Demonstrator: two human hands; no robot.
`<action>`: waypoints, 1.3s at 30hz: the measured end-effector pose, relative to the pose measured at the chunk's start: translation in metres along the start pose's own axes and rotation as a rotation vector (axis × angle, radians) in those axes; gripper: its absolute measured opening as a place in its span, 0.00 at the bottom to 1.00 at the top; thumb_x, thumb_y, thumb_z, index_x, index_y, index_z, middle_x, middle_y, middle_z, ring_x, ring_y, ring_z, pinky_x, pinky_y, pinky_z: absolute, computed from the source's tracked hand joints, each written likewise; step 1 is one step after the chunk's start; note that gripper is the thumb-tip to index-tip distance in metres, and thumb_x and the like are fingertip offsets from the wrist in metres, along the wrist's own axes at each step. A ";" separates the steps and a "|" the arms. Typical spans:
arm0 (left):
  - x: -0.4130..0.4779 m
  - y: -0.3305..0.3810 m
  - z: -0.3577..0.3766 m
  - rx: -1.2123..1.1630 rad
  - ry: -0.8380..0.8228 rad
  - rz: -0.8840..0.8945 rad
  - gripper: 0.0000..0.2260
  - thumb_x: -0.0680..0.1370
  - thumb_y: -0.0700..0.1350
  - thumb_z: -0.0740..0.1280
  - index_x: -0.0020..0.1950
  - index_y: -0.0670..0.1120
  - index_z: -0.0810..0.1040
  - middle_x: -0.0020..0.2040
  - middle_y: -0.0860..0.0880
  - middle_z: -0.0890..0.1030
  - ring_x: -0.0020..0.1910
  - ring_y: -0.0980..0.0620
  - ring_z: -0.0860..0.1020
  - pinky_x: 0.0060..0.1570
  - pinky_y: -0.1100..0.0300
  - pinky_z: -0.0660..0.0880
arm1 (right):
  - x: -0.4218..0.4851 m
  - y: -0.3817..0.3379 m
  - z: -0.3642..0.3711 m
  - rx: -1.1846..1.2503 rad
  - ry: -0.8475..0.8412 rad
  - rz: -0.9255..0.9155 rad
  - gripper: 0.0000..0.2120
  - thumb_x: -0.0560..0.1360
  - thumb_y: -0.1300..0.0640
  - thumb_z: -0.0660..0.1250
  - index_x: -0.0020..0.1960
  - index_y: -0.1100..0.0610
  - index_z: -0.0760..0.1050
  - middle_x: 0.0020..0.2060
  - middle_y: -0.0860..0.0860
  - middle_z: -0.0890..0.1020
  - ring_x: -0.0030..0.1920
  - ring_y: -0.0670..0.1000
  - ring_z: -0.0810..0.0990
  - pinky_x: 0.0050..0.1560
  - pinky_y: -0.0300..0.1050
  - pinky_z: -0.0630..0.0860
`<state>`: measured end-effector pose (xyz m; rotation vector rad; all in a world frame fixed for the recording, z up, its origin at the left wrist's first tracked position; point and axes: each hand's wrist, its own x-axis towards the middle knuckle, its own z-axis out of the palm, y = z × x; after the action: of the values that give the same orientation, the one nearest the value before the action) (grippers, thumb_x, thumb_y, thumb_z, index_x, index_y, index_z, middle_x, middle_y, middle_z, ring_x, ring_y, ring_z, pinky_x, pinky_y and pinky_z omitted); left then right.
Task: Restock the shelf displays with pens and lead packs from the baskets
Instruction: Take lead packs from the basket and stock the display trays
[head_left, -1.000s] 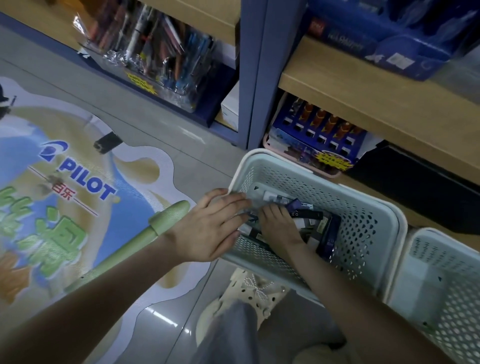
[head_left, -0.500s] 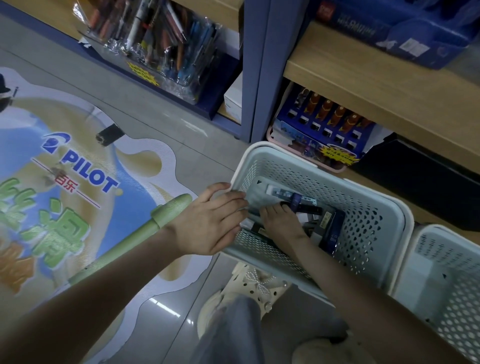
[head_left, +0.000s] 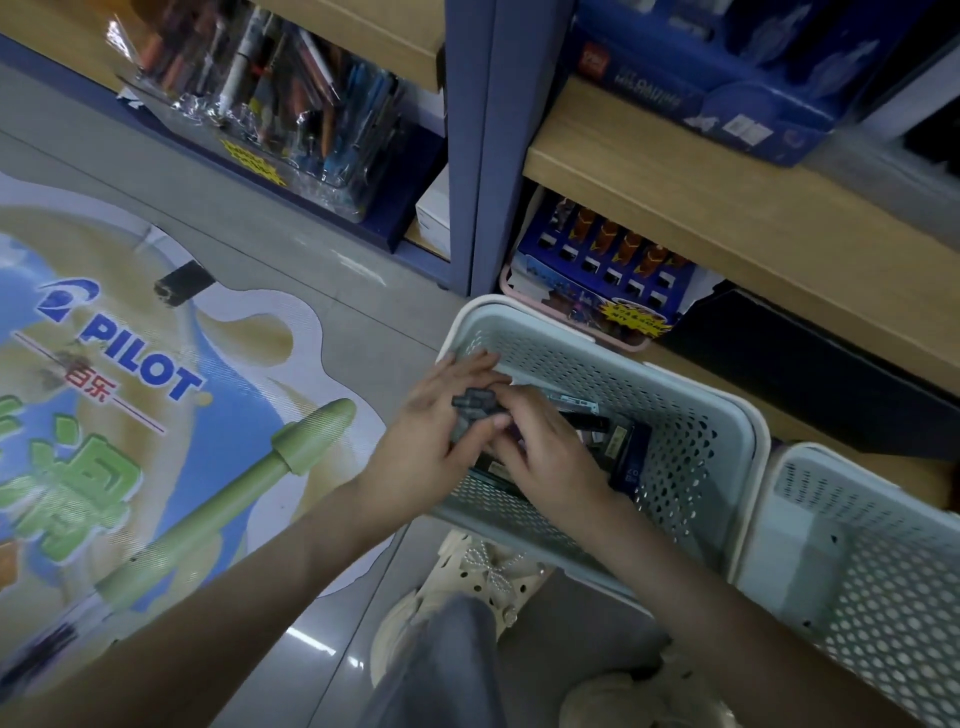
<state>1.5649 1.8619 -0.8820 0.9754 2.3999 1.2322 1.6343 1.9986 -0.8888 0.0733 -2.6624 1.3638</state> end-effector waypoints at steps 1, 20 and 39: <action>0.000 0.002 -0.002 -0.047 0.009 -0.015 0.22 0.80 0.55 0.60 0.62 0.38 0.77 0.66 0.49 0.74 0.68 0.53 0.70 0.70 0.66 0.62 | 0.001 0.001 -0.002 0.019 -0.046 0.011 0.13 0.77 0.56 0.60 0.61 0.55 0.66 0.51 0.58 0.79 0.54 0.49 0.73 0.53 0.39 0.70; -0.023 -0.007 0.006 0.074 0.046 0.142 0.09 0.78 0.41 0.61 0.57 0.47 0.69 0.47 0.44 0.81 0.45 0.53 0.76 0.43 0.64 0.71 | -0.052 0.116 0.030 -1.009 -0.522 0.173 0.34 0.55 0.61 0.77 0.60 0.65 0.76 0.48 0.58 0.80 0.48 0.57 0.79 0.51 0.50 0.77; -0.017 -0.001 0.009 0.282 0.110 0.131 0.19 0.83 0.56 0.50 0.53 0.41 0.69 0.37 0.46 0.81 0.28 0.48 0.77 0.32 0.62 0.67 | -0.049 0.130 0.012 -1.104 -0.428 0.000 0.15 0.66 0.58 0.59 0.45 0.62 0.82 0.36 0.54 0.80 0.37 0.53 0.80 0.40 0.44 0.76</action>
<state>1.5816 1.8558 -0.8891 1.1907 2.6870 1.0298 1.6669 2.0644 -1.0079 0.2461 -3.3286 -0.3019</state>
